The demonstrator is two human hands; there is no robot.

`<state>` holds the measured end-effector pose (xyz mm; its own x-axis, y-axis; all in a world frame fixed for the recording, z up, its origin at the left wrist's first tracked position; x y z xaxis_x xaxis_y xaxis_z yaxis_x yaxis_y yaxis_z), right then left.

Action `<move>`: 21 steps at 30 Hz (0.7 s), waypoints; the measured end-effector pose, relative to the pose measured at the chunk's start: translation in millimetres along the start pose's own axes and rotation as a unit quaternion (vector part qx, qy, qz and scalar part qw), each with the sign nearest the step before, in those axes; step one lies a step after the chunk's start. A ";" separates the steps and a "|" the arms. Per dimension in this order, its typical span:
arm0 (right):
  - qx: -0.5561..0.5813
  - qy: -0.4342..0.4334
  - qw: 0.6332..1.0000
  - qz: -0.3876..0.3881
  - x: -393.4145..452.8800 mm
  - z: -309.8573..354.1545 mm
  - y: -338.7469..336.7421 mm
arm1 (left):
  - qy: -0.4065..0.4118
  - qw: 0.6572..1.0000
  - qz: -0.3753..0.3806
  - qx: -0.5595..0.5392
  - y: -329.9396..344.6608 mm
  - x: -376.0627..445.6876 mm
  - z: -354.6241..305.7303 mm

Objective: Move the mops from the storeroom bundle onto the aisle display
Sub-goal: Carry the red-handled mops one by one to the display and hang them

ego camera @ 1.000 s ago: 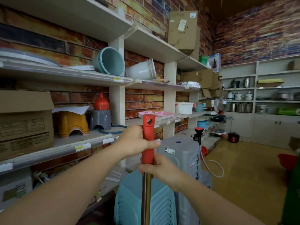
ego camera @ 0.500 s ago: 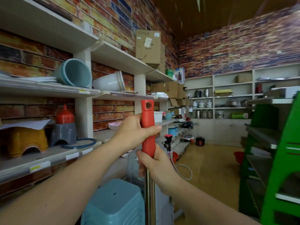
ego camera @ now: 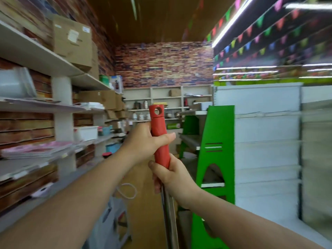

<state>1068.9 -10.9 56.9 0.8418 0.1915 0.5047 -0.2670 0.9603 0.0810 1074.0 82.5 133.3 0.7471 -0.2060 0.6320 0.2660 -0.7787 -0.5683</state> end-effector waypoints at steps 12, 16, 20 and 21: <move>-0.129 -0.044 0.963 -0.232 -88.8 62.5 -69.4 | 0.142 0.968 0.142 -0.148 68.2 -10.6 -102.4; -0.161 -0.051 0.941 -0.294 -133.0 97.4 -89.2 | 0.187 0.947 0.190 -0.177 86.8 -26.4 -154.5; -0.177 -0.057 0.922 -0.340 -182.9 136.5 -107.5 | 0.236 0.926 0.215 -0.202 108.5 -47.7 -211.4; -0.180 -0.059 0.918 -0.349 -195.3 145.7 -112.5 | 0.245 0.920 0.222 -0.210 112.7 -53.9 -225.8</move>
<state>866.1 -185.9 74.4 0.6865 -0.4988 0.5291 0.5088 0.8493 0.1407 926.2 -128.0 154.2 0.3330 -0.7217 0.6068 -0.3348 -0.6921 -0.6395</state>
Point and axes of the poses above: each hand's wrist, its own x-axis towards the middle knuckle, its own y-axis out of the palm, z = x × y, the point moved 1 cm from there along x, towards the middle knuckle, and after that the axes turned 11 degrees about x, right-handed, at the moved point
